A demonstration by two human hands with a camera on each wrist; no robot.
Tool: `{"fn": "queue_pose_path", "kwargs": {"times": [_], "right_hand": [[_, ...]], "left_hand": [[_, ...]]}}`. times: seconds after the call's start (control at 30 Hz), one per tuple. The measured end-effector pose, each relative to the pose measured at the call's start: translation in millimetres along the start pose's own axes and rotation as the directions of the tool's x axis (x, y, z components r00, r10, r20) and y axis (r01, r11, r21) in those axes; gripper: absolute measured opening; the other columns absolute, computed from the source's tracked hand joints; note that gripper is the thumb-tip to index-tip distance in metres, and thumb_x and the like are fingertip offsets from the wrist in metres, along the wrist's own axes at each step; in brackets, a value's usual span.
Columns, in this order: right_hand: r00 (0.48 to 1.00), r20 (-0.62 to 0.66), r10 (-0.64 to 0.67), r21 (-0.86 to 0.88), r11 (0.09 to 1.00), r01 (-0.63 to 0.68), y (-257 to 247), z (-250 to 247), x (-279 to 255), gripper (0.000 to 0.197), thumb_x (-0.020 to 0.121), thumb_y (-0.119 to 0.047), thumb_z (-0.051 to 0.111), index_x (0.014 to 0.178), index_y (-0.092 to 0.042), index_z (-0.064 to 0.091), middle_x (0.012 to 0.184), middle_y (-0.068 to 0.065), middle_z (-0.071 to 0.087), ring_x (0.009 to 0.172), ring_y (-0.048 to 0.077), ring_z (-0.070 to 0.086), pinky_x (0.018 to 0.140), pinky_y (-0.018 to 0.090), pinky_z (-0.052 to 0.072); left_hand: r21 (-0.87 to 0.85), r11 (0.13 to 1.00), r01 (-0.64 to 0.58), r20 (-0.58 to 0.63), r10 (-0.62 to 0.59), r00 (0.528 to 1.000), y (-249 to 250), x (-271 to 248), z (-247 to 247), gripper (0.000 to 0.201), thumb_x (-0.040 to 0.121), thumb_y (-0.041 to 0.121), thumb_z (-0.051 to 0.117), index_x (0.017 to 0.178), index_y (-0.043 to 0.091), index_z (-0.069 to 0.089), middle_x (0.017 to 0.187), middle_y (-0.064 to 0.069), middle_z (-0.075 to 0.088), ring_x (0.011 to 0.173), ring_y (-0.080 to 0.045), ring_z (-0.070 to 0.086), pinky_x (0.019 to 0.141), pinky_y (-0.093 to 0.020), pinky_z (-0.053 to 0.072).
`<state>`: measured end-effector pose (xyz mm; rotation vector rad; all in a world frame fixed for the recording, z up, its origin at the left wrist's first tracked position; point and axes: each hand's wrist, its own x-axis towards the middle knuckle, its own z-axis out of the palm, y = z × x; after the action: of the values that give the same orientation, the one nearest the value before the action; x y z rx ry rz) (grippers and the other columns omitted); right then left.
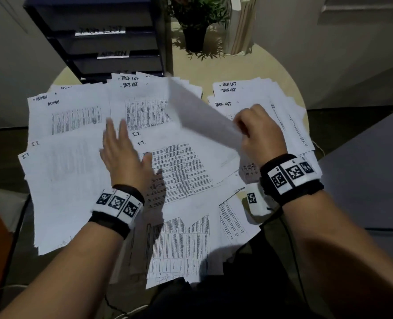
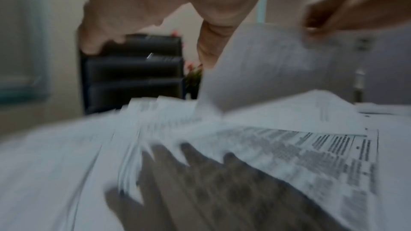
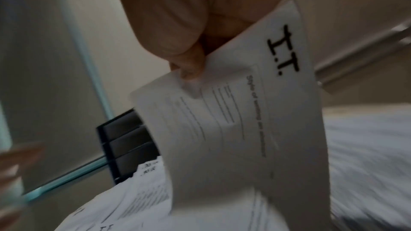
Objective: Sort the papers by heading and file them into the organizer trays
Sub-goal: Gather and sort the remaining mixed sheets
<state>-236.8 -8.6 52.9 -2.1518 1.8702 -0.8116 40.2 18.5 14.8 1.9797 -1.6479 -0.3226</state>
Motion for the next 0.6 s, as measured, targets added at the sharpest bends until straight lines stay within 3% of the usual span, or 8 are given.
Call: {"fn": "queue_pose_path", "kwargs": {"times": [0.1, 0.17, 0.23, 0.27, 0.3, 0.4, 0.5, 0.6], "right_hand": [[0.943, -0.003, -0.332, -0.09, 0.939, 0.331, -34.5, -10.3, 9.5, 0.026, 0.071, 0.006, 0.058, 0.09, -0.01, 0.066, 0.088, 0.01, 0.058, 0.073, 0.032, 0.056, 0.069, 0.041, 0.048], [0.873, -0.042, -0.486, -0.163, 0.865, 0.474, -53.5, -13.1, 13.8, 0.033, 0.066, 0.013, 0.061, 0.089, -0.009, 0.067, 0.085, 0.008, 0.059, 0.077, 0.029, 0.058, 0.084, 0.041, 0.042], [0.828, -0.162, -0.536, -0.212, 0.839, 0.502, -60.9, -14.3, 17.5, 0.035, 0.068, 0.012, 0.066, 0.092, -0.012, 0.068, 0.087, 0.006, 0.061, 0.087, 0.029, 0.059, 0.098, 0.044, 0.034], [0.826, -0.244, -0.508, -0.201, 0.86, 0.469, -60.1, -14.3, 18.7, 0.035, 0.07, 0.008, 0.068, 0.096, -0.015, 0.067, 0.092, 0.006, 0.063, 0.096, 0.029, 0.058, 0.102, 0.047, 0.033], [0.839, -0.324, -0.438, -0.169, 0.899, 0.404, -58.2, -13.9, 18.7, 0.037, 0.072, 0.004, 0.068, 0.103, -0.017, 0.066, 0.101, 0.006, 0.063, 0.107, 0.029, 0.055, 0.103, 0.051, 0.033], [0.913, -0.405, -0.056, -0.069, 0.997, 0.03, -51.6, -10.8, 13.4, 0.054, 0.081, -0.015, 0.064, 0.133, -0.024, 0.052, 0.141, 0.006, 0.046, 0.137, 0.026, 0.032, 0.11, 0.058, 0.026], [0.946, -0.003, 0.324, 0.305, 0.901, -0.308, -44.5, 9.2, 0.3, 0.073, 0.092, -0.027, 0.063, 0.153, -0.024, 0.024, 0.151, 0.003, 0.031, 0.141, 0.018, 0.028, 0.117, 0.043, 0.024], [0.771, 0.484, 0.415, 0.503, 0.589, -0.633, -46.5, 36.1, -16.2, 0.061, 0.097, -0.033, 0.06, 0.148, -0.017, 0.031, 0.115, -0.002, 0.055, 0.1, 0.005, 0.056, 0.086, 0.018, 0.044]], "left_hand": [[0.253, 0.915, -0.314, -0.031, 0.333, 0.943, 34.5, 4.1, -23.2, 0.085, 0.085, 0.027, 0.069, 0.154, 0.022, 0.02, 0.163, -0.018, 0.005, 0.149, -0.041, 0.0, 0.11, -0.063, -0.008], [0.358, 0.832, -0.423, -0.003, 0.454, 0.891, 47.6, 12.0, -34.4, 0.058, 0.088, 0.031, 0.065, 0.142, 0.026, 0.044, 0.152, -0.01, 0.039, 0.146, -0.038, 0.02, 0.105, -0.072, -0.007], [0.302, 0.832, -0.466, -0.026, 0.496, 0.868, 49.3, 19.2, -45.0, 0.019, 0.091, 0.022, 0.065, 0.11, 0.024, 0.067, 0.112, -0.002, 0.07, 0.12, -0.031, 0.057, 0.111, -0.069, 0.017], [0.202, 0.883, -0.424, -0.045, 0.441, 0.897, 46.7, 21.6, -51.0, 0.012, 0.091, 0.017, 0.063, 0.099, 0.023, 0.07, 0.095, -0.002, 0.073, 0.101, -0.031, 0.065, 0.104, -0.055, 0.037], [0.086, 0.938, -0.334, -0.063, 0.34, 0.938, 42.9, 22.8, -57.7, 0.012, 0.09, 0.015, 0.062, 0.094, 0.023, 0.071, 0.085, -0.001, 0.071, 0.087, -0.03, 0.067, 0.088, -0.042, 0.048], [-0.231, 0.971, -0.062, -0.131, 0.032, 0.991, 22.8, 28.8, -72.1, 0.013, 0.084, 0.013, 0.064, 0.076, 0.023, 0.064, 0.063, 0.006, 0.057, 0.066, -0.02, 0.055, 0.059, -0.023, 0.043], [-0.441, 0.873, 0.207, -0.041, -0.25, 0.967, 1.9, 29.0, -70.3, 0.005, 0.08, 0.02, 0.069, 0.077, 0.018, 0.065, 0.067, 0.003, 0.064, 0.061, -0.012, 0.053, 0.058, -0.02, 0.045], [-0.435, 0.778, 0.454, 0.213, -0.401, 0.891, -27.7, 13.7, -43.9, 0.024, 0.086, 0.024, 0.072, 0.104, 0.008, 0.07, 0.1, -0.01, 0.071, 0.084, -0.018, 0.063, 0.074, -0.027, 0.048]]}}
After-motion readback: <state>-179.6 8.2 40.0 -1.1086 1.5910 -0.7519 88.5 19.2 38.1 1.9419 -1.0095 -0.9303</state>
